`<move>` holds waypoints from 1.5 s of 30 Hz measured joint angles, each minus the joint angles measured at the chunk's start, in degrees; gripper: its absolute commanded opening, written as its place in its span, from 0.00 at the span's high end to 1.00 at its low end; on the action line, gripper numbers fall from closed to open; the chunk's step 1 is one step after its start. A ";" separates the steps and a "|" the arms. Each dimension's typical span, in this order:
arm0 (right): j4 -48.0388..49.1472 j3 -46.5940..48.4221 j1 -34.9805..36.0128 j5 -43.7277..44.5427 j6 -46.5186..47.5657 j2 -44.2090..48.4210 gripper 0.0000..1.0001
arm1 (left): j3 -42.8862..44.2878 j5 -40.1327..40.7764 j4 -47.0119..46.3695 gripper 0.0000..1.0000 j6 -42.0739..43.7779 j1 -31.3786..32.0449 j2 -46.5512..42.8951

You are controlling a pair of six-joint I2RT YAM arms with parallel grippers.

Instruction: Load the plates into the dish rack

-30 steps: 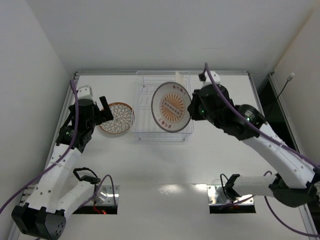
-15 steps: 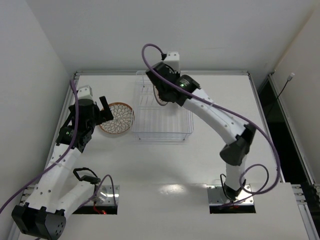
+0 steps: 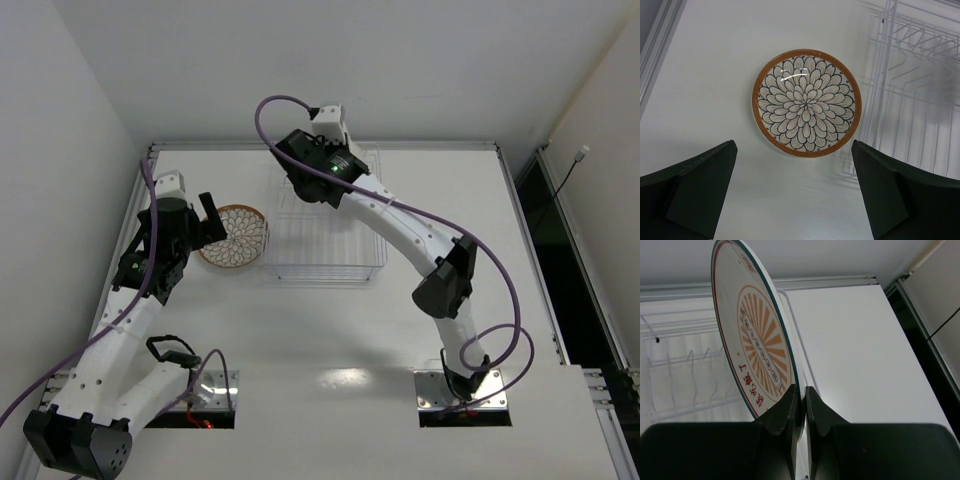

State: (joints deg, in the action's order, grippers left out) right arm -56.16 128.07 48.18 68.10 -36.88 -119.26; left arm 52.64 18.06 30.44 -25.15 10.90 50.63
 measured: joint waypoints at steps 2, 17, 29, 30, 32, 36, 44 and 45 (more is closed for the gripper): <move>0.52 0.28 -0.02 1.44 1.36 -1.11 1.00 | 0.00 -0.02 0.00 0.00 0.00 0.00 0.00; 21.24 -1.81 0.61 12.55 24.48 -9.27 1.00 | 0.00 -0.02 0.37 0.00 0.00 0.00 0.00; 40.94 -6.05 1.46 14.47 41.62 -12.13 1.00 | 0.00 -0.04 0.37 0.00 0.00 0.00 0.00; 44.65 -7.58 1.46 14.56 44.72 -12.33 1.00 | 0.00 -0.04 0.37 0.00 0.00 0.00 0.00; 54.23 -11.06 1.46 14.82 52.61 -12.87 1.00 | 0.00 -0.04 0.37 0.00 0.00 0.00 0.00; 77.35 -16.59 1.44 15.43 71.87 -15.30 1.00 | 0.00 -0.07 0.37 0.00 0.00 0.00 0.00; 101.53 -19.43 1.09 16.83 92.45 -17.66 1.00 | 0.00 -0.07 0.37 0.00 0.00 0.00 0.00; 104.85 -19.43 1.07 17.09 95.10 -17.84 1.00 | 0.00 -0.09 0.37 0.00 0.00 0.00 0.00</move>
State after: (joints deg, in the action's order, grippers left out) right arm 48.69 108.64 49.25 85.19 58.22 -137.10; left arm 52.64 17.98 30.81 -25.15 10.90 50.63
